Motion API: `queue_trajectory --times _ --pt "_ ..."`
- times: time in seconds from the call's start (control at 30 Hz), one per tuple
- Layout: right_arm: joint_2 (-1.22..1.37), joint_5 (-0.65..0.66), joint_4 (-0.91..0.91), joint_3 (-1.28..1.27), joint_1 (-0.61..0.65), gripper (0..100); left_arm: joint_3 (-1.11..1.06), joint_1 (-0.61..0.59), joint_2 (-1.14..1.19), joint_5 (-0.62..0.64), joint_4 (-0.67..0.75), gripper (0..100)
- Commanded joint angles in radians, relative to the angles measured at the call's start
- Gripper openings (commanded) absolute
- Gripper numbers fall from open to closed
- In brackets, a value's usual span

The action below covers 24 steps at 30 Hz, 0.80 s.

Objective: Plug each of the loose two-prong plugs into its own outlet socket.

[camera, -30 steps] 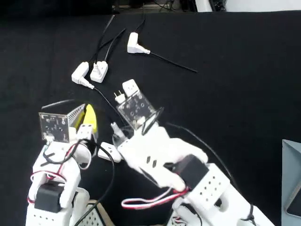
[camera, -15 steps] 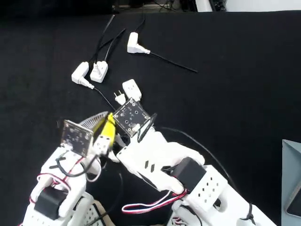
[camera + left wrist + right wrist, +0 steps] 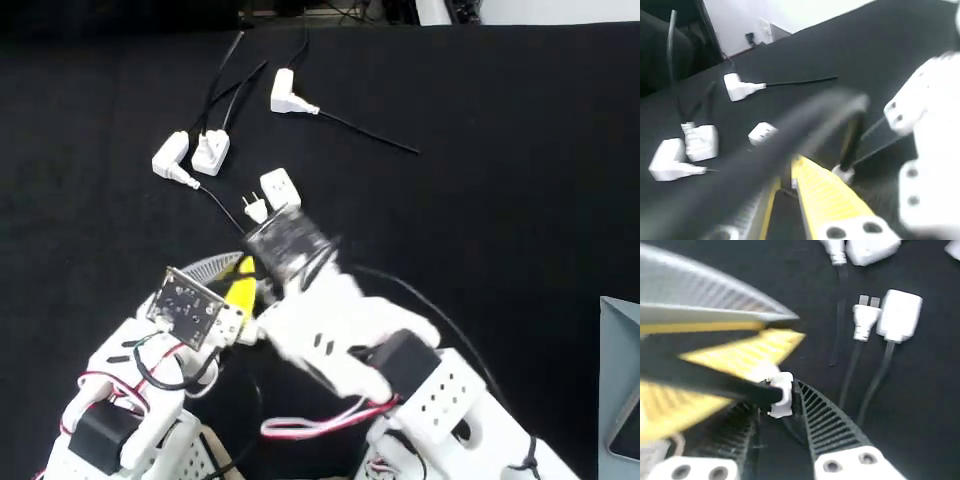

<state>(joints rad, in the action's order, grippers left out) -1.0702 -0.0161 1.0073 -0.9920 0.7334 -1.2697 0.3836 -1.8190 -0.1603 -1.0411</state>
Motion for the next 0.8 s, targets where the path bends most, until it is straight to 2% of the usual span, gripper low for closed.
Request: queue_trajectory --times 0.0,0.13,0.23,0.37,0.6,0.77 --pt "-0.016 0.005 -0.018 0.01 -0.133 1.2 0.082 -0.191 0.0 -0.035 -0.003 5" --pt "-0.015 0.0 -0.015 0.008 -0.239 1.2 0.074 -0.383 0.003 -0.038 0.002 8" --pt "-0.015 0.006 -0.023 -0.004 -0.311 1.2 0.068 -0.433 0.028 -0.058 -0.008 15" --pt "-0.013 0.008 -0.087 -0.062 -0.416 1.2 0.099 -0.427 0.187 -0.133 0.014 12" --pt "-0.013 0.008 -0.219 -0.153 -0.528 1.3 0.332 -0.318 0.678 -0.124 0.044 10" --pt "-0.013 0.034 -0.227 -0.159 -0.566 1.3 0.507 -0.248 1.016 0.002 0.048 10"
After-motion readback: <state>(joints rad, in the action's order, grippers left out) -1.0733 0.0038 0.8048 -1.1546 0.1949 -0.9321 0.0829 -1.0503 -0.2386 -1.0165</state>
